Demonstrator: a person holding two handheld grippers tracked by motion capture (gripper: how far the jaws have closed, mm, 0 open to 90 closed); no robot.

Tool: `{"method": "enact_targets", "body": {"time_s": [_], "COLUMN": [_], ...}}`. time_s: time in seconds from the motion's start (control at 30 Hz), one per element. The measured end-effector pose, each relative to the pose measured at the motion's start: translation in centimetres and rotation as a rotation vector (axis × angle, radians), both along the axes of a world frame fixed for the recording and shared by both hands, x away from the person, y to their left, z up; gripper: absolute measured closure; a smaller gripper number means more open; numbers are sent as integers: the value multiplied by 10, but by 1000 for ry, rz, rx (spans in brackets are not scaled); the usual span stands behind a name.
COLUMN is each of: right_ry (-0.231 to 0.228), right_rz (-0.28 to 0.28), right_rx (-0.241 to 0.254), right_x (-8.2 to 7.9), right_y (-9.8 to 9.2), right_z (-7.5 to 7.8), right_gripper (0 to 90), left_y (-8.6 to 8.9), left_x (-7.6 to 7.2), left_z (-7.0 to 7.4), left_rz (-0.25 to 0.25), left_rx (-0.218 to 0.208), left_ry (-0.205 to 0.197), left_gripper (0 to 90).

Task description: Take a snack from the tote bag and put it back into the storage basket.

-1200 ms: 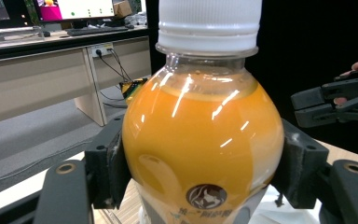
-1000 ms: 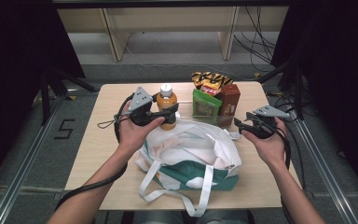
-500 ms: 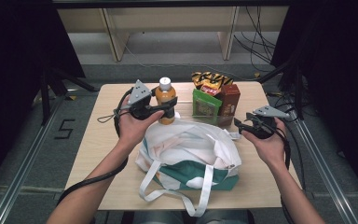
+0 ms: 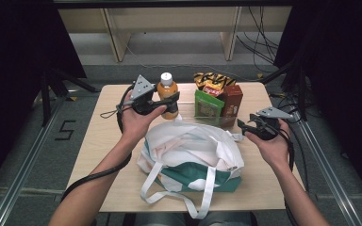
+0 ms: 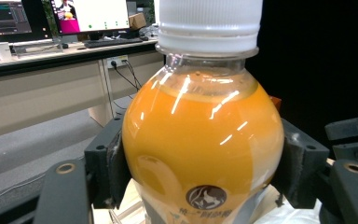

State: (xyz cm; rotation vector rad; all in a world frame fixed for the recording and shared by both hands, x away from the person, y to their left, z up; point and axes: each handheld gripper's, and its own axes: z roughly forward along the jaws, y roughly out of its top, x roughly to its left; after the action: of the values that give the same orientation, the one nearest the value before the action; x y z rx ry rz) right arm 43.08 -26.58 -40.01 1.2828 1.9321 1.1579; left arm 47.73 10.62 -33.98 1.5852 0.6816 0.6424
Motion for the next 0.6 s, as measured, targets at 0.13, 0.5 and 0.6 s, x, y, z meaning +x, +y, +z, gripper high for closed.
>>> {"method": "enact_targets", "body": {"time_s": [0.13, 0.5, 0.6], "right_ry": [-21, 5, -2], "right_rz": [8, -3, -9], "right_rx": [-4, 0, -1], "right_x": [2, 0, 1], "right_y": [-1, -1, -1], "right_z": [-1, -2, -2], "right_gripper": [442, 441, 441], "left_y": [0, -1, -3], "left_x": [4, 18, 22], "left_z": [-1, -5, -7], "left_rz": [6, 23, 24], "left_rx": [1, 7, 9], "left_ry": [5, 6, 10], "left_gripper": [304, 304, 304]}}
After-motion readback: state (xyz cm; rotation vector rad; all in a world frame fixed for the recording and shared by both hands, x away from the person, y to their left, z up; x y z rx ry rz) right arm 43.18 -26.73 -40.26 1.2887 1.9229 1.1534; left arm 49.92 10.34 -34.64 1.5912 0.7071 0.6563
